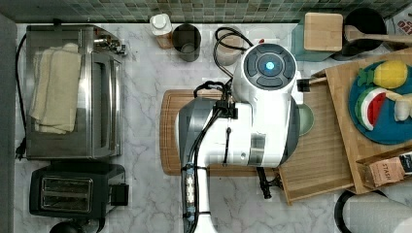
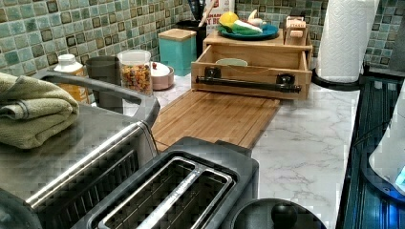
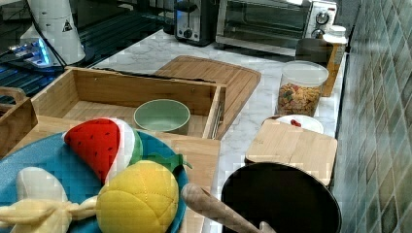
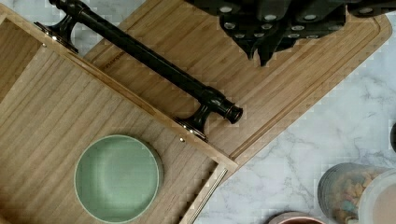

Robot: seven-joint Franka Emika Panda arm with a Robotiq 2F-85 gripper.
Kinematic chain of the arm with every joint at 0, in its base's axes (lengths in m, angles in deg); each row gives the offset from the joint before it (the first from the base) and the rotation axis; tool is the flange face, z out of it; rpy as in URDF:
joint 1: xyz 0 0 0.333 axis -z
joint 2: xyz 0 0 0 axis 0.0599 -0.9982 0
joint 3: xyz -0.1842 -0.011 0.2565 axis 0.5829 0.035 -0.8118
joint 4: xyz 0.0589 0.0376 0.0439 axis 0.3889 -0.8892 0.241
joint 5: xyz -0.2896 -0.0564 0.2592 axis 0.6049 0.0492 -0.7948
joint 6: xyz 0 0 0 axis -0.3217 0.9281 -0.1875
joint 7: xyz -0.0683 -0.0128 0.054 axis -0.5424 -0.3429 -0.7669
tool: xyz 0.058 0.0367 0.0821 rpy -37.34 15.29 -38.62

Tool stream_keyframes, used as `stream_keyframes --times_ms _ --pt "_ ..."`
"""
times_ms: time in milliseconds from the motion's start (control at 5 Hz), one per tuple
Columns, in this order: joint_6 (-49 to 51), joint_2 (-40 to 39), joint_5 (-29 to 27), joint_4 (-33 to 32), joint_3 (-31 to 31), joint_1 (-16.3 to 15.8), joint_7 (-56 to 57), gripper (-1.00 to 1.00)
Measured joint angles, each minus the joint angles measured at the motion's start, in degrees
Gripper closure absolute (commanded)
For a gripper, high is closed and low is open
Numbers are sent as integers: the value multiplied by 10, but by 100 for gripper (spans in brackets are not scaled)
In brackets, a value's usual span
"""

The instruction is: Close the drawer.

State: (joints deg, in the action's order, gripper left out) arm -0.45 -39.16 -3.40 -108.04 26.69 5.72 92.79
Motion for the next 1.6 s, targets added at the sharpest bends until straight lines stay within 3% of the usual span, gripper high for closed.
stream_keyframes --times_ms 400,800,1200,1600 --pt "0 -3 0 -7 2 2 1 100" --pt "-48 0 3 -40 -5 -4 72 100" --pt "-125 11 3 -112 -35 -6 210 100" --pt "-181 53 20 -212 -57 -32 336 100"
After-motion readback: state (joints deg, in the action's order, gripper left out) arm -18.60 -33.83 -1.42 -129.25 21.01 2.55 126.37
